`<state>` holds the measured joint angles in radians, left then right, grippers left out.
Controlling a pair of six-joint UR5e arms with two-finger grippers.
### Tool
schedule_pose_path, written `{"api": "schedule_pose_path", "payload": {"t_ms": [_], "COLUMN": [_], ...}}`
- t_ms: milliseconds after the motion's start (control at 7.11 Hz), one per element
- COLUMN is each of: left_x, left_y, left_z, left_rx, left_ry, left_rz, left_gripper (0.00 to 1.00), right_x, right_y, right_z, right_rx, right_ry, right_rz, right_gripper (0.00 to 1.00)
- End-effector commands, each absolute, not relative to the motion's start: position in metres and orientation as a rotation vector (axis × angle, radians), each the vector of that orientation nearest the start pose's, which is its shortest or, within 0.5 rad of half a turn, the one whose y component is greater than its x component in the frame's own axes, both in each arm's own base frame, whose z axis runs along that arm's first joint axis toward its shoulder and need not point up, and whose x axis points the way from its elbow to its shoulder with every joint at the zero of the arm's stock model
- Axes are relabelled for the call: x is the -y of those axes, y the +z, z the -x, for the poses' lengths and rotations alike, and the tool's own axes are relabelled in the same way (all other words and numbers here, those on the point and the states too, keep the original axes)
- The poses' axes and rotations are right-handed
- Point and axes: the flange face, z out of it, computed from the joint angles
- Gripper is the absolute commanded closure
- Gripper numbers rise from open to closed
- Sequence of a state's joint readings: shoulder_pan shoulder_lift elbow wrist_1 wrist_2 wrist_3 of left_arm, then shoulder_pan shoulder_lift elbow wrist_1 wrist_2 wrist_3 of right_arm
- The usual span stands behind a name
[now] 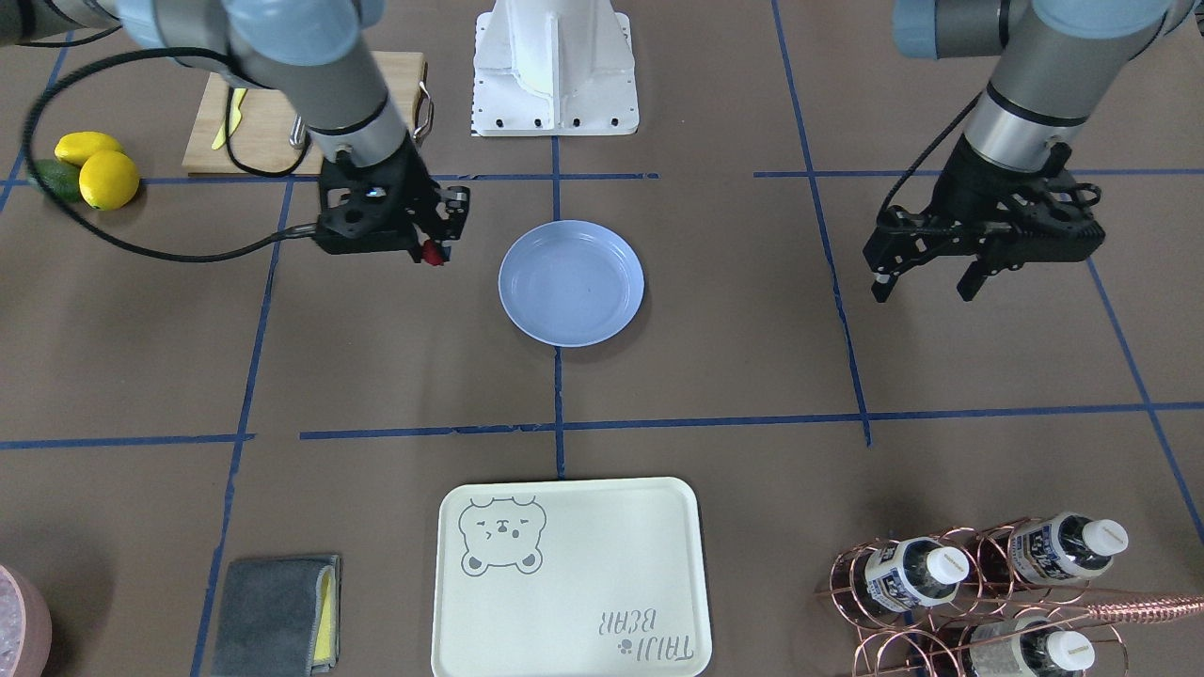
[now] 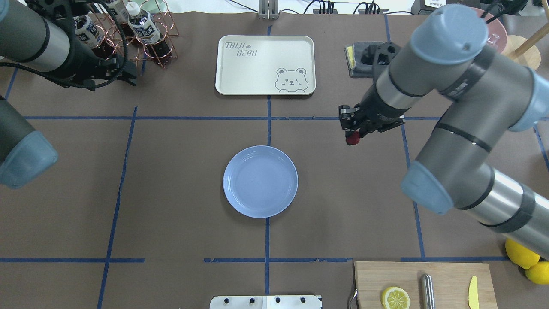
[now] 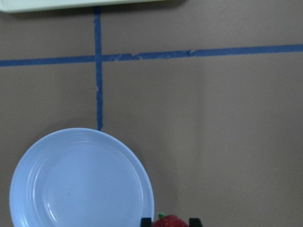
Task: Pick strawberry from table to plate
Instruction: 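Carry the strawberry with the right gripper over the plate while the left arm withdraws, then lower the strawberry onto the plate and open the right gripper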
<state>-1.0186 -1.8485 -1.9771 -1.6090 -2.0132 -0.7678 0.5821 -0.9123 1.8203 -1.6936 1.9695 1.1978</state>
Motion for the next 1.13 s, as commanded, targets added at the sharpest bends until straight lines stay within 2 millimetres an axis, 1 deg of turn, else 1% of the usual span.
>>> {"api": "schedule_pose_path", "payload": {"t_ms": [0,141,281,422,563,844,985], "left_x": [0.525,0.528,0.530,0.530,0.527,0.526,0.526], "left_y": [0.368,0.378,0.380,0.381,0.387,0.391,0.391], "left_z": [-0.159,-0.143,-0.140,-0.138,-0.136,-0.134,-0.133], "left_rx": [-0.677,-0.657,-0.651,-0.651,-0.647,-0.643,-0.644], "left_ry": [0.080,0.094,0.093,0.089,0.089,0.083,0.083], "left_rz": [-0.352,-0.362,-0.363,-0.361,-0.353,-0.347,-0.349], "left_gripper": [0.00,0.00,0.00,0.00,0.00,0.00,0.00], "right_x": [0.410,0.405,0.398,0.401,0.401,0.402,0.402], "right_y": [0.172,0.167,0.170,0.178,0.184,0.182,0.176], "right_z": [0.568,0.593,0.603,0.617,0.622,0.622,0.622], "right_rx": [0.788,0.768,0.790,0.804,0.807,0.810,0.828], "right_ry": [0.018,0.014,0.003,-0.001,-0.004,-0.006,-0.009], "right_rz": [-0.022,-0.013,-0.015,-0.019,-0.019,-0.025,-0.036], "right_gripper": [1.00,1.00,1.00,1.00,1.00,1.00,1.00]}}
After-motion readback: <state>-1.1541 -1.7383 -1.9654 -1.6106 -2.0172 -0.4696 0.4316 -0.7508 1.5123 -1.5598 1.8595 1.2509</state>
